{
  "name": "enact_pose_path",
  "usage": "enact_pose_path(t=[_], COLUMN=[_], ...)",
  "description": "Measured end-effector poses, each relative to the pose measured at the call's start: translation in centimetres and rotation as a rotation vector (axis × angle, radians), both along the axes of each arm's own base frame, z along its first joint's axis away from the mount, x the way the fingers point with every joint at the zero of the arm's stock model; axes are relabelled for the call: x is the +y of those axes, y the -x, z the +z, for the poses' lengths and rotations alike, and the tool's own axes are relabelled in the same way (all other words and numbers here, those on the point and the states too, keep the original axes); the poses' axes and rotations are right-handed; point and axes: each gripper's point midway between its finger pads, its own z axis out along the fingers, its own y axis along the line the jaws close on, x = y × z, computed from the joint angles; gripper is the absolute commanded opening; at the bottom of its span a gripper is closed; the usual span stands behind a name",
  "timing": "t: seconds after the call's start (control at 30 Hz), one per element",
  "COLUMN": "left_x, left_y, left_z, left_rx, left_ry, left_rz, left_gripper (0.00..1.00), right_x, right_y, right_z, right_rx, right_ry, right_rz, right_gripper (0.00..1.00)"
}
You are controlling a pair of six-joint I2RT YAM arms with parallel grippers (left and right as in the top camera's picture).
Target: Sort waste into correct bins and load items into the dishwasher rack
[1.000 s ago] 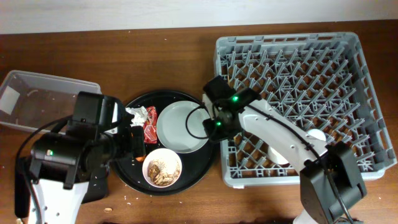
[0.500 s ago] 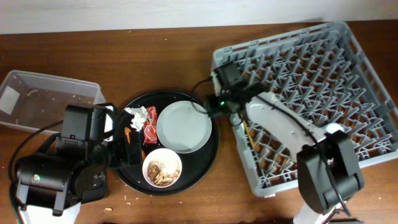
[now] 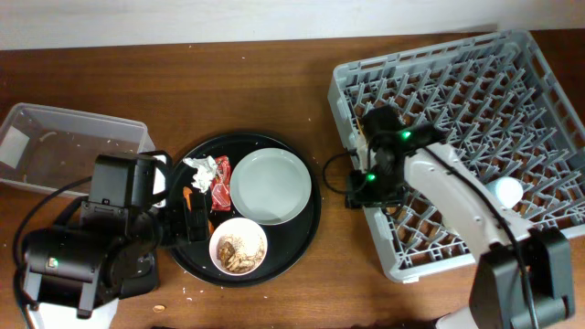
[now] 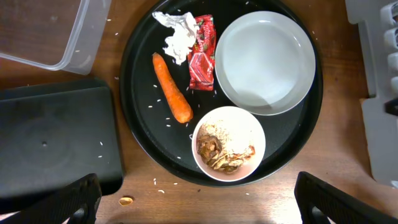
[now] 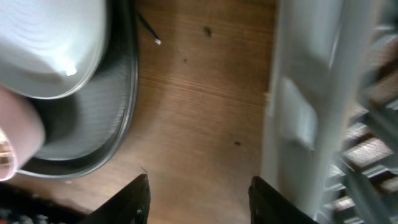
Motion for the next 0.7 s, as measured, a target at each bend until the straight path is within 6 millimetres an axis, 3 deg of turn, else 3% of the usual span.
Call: enact_pose_path(t=[0.17,0.23,0.3,0.33,0.43,0.5,0.53,0.57,0.63,0.7], left_x=[0.0,0.0,0.0,0.0,0.0,0.0,0.0,0.0,0.0,0.0], left_y=[0.0,0.0,0.0,0.0,0.0,0.0,0.0,0.0,0.0,0.0], left_z=[0.0,0.0,0.0,0.0,0.0,0.0,0.0,0.0,0.0,0.0], left_rx=[0.0,0.001,0.0,0.0,0.0,0.0,0.001,0.001,0.0,0.0], left_ry=[0.0,0.0,0.0,0.0,0.0,0.0,0.0,0.0,0.0,0.0], left_rz=[-0.001,-0.001,-0.001,0.0,-0.001,-0.001,0.0,0.0,-0.001,-0.001], left_gripper=[0.99,0.99,0.99,0.99,0.99,0.99,0.99,0.99,0.99,0.99], right_x=[0.1,-0.4,-1.7,-2.6,-3.7,-3.8,-2.4,-1.9,1.3,2.3], right_y=[-1.0,-2.1,-3.9,-4.0,-3.5,-2.6,-1.7,-1.8,-3.5,-4.0], right_z=[-0.6,0.8,4.6,5.2,3.9,1.9,-0.1,-0.6,0.1,0.4], right_rx=[-0.046,-0.098,-0.234,-0.245,-0.19,-0.124,-0.071,-0.067,-0.128,-0.14], right_ry=[-0.001,0.022,0.05,0.077,0.14,0.148,0.07,0.037,-0.118,-0.165], right_rz=[0.028,0.053,0.022,0.005,0.002,-0.002,0.003,-0.002,-0.023,-0.037], right_gripper=[0.52,0.55,0.55,0.55,0.55,0.55,0.55,0.55,0.56,0.56])
